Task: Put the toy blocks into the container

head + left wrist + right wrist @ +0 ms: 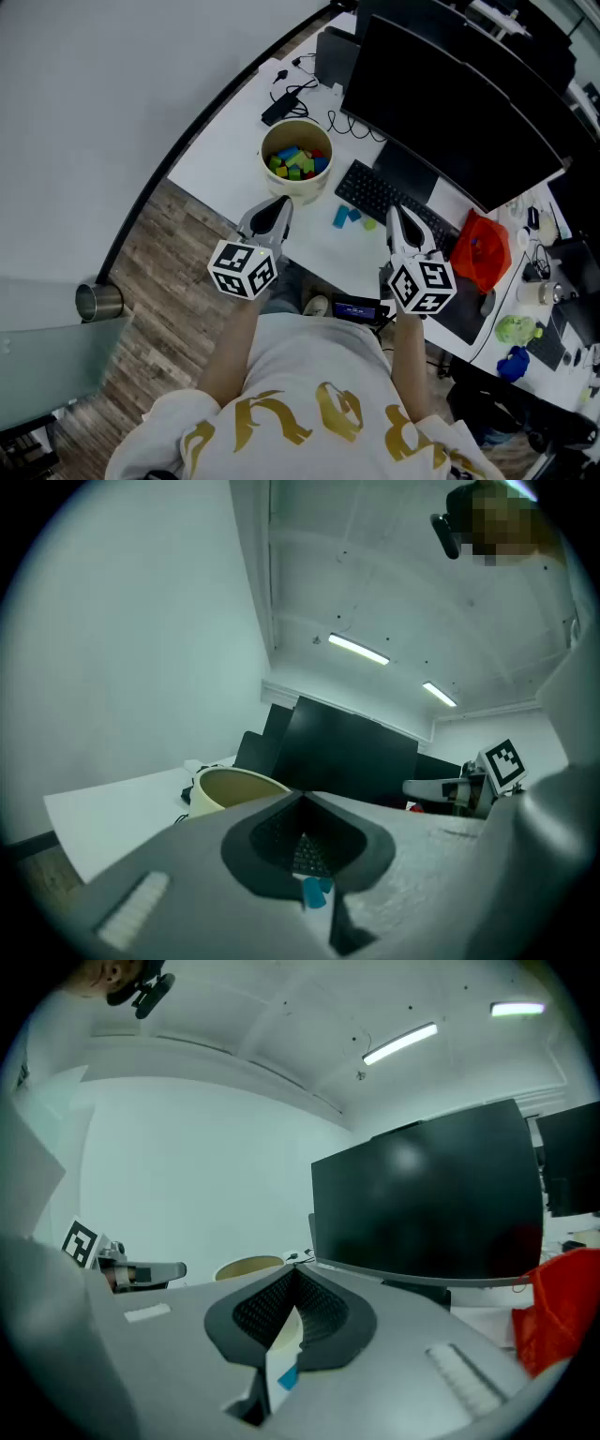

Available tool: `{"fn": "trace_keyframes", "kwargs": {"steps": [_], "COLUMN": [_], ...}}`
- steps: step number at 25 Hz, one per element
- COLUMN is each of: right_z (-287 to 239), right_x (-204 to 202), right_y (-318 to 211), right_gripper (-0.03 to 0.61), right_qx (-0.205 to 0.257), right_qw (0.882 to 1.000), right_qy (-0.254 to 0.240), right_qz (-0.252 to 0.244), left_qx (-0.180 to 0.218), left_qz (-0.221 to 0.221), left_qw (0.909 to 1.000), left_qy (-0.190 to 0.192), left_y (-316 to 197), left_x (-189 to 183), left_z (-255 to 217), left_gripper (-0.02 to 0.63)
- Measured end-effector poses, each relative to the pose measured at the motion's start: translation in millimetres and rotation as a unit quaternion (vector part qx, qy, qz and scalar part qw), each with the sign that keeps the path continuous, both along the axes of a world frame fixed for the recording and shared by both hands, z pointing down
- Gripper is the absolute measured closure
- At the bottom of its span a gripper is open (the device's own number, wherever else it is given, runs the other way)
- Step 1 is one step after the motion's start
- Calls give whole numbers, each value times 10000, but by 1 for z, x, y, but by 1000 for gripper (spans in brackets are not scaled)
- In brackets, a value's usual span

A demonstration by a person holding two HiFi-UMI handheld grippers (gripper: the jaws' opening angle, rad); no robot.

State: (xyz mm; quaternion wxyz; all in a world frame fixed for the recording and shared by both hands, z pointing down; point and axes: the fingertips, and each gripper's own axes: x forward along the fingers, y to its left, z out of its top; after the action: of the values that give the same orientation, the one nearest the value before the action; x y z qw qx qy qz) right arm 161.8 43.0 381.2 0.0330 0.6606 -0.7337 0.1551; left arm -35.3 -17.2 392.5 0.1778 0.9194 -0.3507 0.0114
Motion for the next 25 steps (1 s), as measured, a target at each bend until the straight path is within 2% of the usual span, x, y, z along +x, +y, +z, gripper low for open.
{"fn": "trace_keyframes", "kwargs": {"steps": [4, 12, 17, 20, 25], "right_z": [7, 24, 49, 64, 89], "right_x": [3, 6, 11, 15, 21], "right_y": [-3, -1, 4, 8, 14], "right_gripper": [555, 554, 552, 526, 511], "right_qx": [-46, -223, -504, -665, -958], "right_qw": [10000, 9995, 9980, 9971, 9939], "right_qy": [68, 187, 353, 361, 530], "right_qz": [-3, -104, -131, -110, -103], "left_qx": [-145, -230, -476, -658, -796], "left_qz": [-78, 220, 386, 472, 532], "left_qw": [9999, 9994, 9977, 9960, 9941], "left_qy": [8, -150, -294, -374, -501], "left_y": [-7, 0, 6, 7, 3], "left_x": [1, 22, 31, 35, 39], "left_z": [11, 25, 46, 60, 81], "left_gripper": [614, 614, 612, 587, 587]}}
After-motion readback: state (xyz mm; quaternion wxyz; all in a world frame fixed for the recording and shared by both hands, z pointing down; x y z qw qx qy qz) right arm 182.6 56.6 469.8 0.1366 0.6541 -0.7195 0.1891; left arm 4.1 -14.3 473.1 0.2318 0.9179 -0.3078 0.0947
